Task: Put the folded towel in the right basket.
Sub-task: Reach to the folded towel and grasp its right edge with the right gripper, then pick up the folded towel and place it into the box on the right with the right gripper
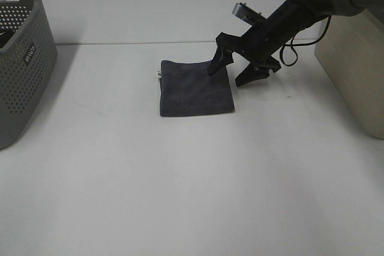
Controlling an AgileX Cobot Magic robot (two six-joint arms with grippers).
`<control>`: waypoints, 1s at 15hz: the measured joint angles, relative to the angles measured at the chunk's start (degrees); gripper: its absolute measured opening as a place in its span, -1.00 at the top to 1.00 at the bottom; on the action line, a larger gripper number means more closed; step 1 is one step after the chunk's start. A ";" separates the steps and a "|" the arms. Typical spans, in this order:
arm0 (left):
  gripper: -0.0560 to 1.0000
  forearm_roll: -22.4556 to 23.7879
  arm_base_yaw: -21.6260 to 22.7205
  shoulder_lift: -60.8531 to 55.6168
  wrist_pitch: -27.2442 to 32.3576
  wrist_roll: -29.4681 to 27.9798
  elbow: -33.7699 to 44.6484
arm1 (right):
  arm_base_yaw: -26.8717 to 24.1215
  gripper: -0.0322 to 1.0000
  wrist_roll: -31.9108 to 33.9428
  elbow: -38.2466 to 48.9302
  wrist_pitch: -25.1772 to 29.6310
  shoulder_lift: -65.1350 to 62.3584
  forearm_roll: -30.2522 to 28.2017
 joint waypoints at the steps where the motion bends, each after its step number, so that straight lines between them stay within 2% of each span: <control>1: -0.97 0.00 0.00 0.00 0.00 0.00 0.00 | 0.17 -0.54 0.06 -1.09 0.06 1.26 0.00; 3: -0.97 0.00 0.00 0.00 0.00 0.00 0.00 | 0.34 -0.49 0.11 -1.78 -0.69 2.35 0.52; 5: -0.97 0.00 0.00 0.00 0.00 0.00 0.00 | 1.26 -0.28 0.06 -1.89 -2.18 2.58 0.46; 7: -0.97 0.00 0.00 0.00 0.00 0.00 0.00 | 2.58 0.10 0.06 -1.89 -3.09 2.98 0.40; 10: -0.97 0.00 0.00 0.00 0.00 0.00 0.00 | 3.09 0.77 0.06 -2.58 -3.21 2.98 0.23; 11: -0.97 0.00 0.00 0.00 0.00 0.00 0.00 | 3.09 0.83 0.11 -3.55 -2.18 2.98 -0.46; 15: -0.97 0.00 0.00 0.00 0.00 0.00 0.00 | 3.09 0.86 0.97 -6.59 1.72 -1.15 -2.29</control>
